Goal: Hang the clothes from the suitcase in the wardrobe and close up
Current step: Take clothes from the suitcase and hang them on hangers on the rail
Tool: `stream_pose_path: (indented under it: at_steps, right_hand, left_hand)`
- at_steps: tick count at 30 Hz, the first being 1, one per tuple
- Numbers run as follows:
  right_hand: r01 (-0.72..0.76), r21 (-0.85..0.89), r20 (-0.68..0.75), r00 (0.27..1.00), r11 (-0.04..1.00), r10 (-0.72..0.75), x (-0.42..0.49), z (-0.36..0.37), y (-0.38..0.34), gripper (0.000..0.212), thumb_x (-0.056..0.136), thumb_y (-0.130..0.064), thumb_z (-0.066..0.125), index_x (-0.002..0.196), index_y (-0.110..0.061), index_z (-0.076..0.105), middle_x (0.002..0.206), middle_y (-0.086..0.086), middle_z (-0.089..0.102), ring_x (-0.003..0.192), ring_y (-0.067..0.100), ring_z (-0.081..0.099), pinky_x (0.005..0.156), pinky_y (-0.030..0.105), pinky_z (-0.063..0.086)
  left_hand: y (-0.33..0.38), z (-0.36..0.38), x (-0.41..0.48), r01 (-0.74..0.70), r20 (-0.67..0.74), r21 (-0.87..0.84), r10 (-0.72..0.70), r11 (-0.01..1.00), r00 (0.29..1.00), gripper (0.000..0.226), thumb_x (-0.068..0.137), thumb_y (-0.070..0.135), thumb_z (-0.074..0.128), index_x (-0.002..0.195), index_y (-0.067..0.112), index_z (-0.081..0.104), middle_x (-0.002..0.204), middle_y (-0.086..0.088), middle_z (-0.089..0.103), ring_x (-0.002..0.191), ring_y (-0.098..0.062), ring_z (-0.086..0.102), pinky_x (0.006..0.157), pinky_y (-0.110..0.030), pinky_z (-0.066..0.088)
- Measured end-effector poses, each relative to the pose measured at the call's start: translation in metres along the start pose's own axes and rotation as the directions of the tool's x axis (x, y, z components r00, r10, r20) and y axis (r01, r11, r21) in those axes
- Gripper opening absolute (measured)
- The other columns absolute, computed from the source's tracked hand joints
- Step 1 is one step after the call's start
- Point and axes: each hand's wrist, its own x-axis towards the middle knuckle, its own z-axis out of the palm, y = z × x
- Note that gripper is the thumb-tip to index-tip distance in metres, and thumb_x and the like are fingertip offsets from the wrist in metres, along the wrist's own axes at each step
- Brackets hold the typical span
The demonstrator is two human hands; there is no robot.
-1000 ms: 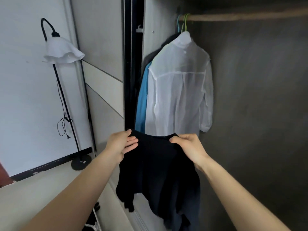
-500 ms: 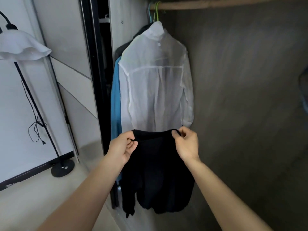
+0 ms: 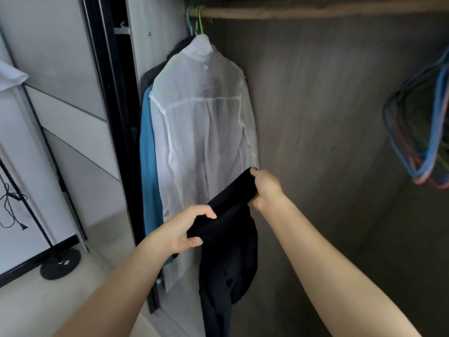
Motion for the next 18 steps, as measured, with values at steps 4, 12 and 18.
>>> stream_pose_path:
  at_steps: [4, 12, 18]
  right_hand:
    - [0.293, -0.149, 0.010, 0.956, 0.945, -0.295, -0.010, -0.010, -0.015, 0.018, 0.098, -0.015, 0.054, 0.082, -0.010, 0.048, 0.077, 0.005, 0.047, 0.067, 0.016, 0.047, 0.055, 0.025, 0.041]
    - [0.318, -0.929, 0.142, 0.781, 0.191, -0.608, -0.034, -0.038, -0.063, 0.014, 0.097, -0.019, 0.055, 0.086, -0.011, 0.058, 0.088, 0.011, 0.061, 0.085, 0.028, 0.059, 0.068, 0.028, 0.040]
    - [0.040, -0.971, 0.182, 0.759, -0.234, -0.626, -0.074, -0.029, -0.139, 0.034, 0.092, -0.006, 0.054, 0.125, -0.006, 0.055, 0.129, 0.014, 0.058, 0.120, 0.032, 0.056, 0.091, 0.036, 0.047]
  left_hand:
    - [0.019, 0.002, 0.010, -0.139, -0.148, 0.383, 0.209, 0.913, 0.966, 0.024, 0.096, 0.030, 0.057, 0.084, 0.009, 0.056, 0.053, 0.001, 0.037, 0.042, -0.011, 0.031, 0.040, -0.022, 0.024]
    - [0.088, 0.029, 0.002, -0.204, -0.033, -0.231, 0.202, 0.951, 0.979, 0.010, 0.097, 0.012, 0.054, 0.089, 0.005, 0.056, 0.082, -0.014, 0.059, 0.073, -0.023, 0.059, 0.063, -0.034, 0.052]
    - [0.136, 0.077, -0.004, -0.248, 0.043, -0.268, 0.269, 0.931, 0.962, 0.017, 0.094, 0.022, 0.055, 0.101, 0.010, 0.066, 0.093, -0.011, 0.068, 0.081, -0.026, 0.064, 0.065, -0.034, 0.057]
